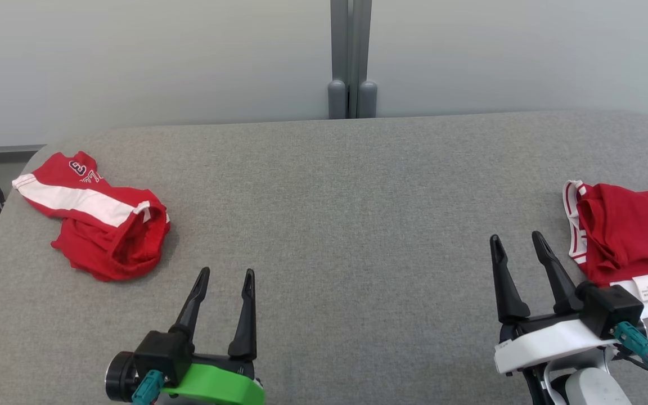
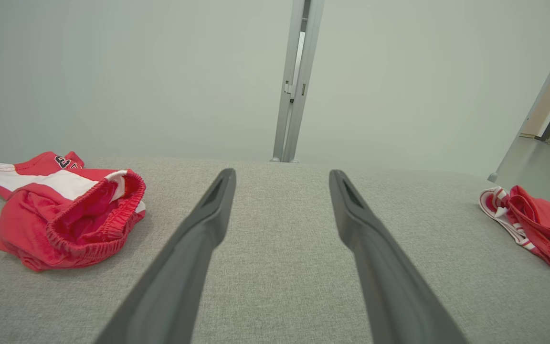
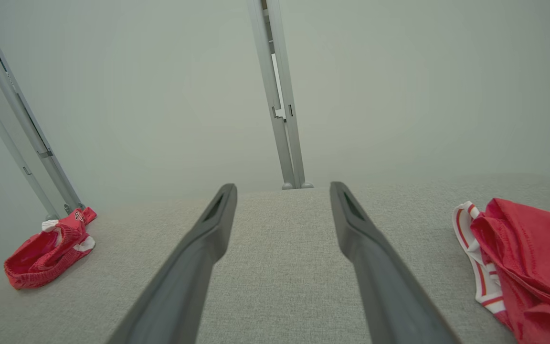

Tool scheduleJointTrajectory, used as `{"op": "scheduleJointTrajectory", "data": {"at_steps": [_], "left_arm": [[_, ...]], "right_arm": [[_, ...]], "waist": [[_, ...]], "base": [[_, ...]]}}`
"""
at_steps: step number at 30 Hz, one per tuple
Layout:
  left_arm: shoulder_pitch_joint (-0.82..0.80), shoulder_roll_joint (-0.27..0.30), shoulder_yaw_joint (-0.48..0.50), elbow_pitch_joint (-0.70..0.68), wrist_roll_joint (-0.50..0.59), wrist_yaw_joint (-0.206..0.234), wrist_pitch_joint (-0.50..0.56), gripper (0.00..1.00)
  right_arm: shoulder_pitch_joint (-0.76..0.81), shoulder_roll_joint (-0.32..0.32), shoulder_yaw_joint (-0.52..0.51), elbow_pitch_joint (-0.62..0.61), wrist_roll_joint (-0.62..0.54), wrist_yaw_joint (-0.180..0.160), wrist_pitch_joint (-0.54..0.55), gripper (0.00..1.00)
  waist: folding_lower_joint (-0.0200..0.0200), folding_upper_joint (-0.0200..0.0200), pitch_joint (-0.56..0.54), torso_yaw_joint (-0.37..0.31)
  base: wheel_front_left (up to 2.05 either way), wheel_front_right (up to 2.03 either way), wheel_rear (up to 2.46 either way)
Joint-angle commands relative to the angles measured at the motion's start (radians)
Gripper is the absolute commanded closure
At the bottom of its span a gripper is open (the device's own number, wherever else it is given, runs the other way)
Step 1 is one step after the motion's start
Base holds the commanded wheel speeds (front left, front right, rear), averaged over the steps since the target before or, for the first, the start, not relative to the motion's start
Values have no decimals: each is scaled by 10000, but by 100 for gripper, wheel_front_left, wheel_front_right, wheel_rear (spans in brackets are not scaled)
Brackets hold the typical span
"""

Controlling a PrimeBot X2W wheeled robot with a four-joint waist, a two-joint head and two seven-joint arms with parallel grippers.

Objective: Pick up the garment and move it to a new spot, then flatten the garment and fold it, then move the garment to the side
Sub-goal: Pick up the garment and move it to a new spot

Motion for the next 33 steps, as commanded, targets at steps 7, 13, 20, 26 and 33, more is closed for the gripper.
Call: {"op": "scheduleJointTrajectory", "data": {"at_steps": [7, 13, 20, 26, 33], "left_arm": [[-29, 36, -41, 43, 38, -21, 4, 0], [-138, 36, 38, 123, 137, 51, 4, 0], [-152, 36, 291, 117, 225, 129, 4, 0], [-93, 36, 597, 32, 339, 74, 4, 0], [-1, 34, 765, -11, 452, -26, 4, 0]], "right_arm": [[196, -3, 2, 39, 142, -11, -29, 0], [181, -7, 168, 179, 249, -11, -29, 0], [84, -9, 617, 433, 369, -10, -29, 0], [-46, -10, 948, 578, 514, -10, -29, 0], [-146, -11, 1256, 728, 727, -10, -29, 0]], "waist": [[0, 0, 52, 279], [0, 0, 112, 998], [0, 0, 94, 2235], [0, 0, 85, 3183], [0, 0, 61, 3950]], "base": [[0, 0, 0], [0, 0, 0], [0, 0, 0], [0, 0, 0], [0, 0, 0]]}}
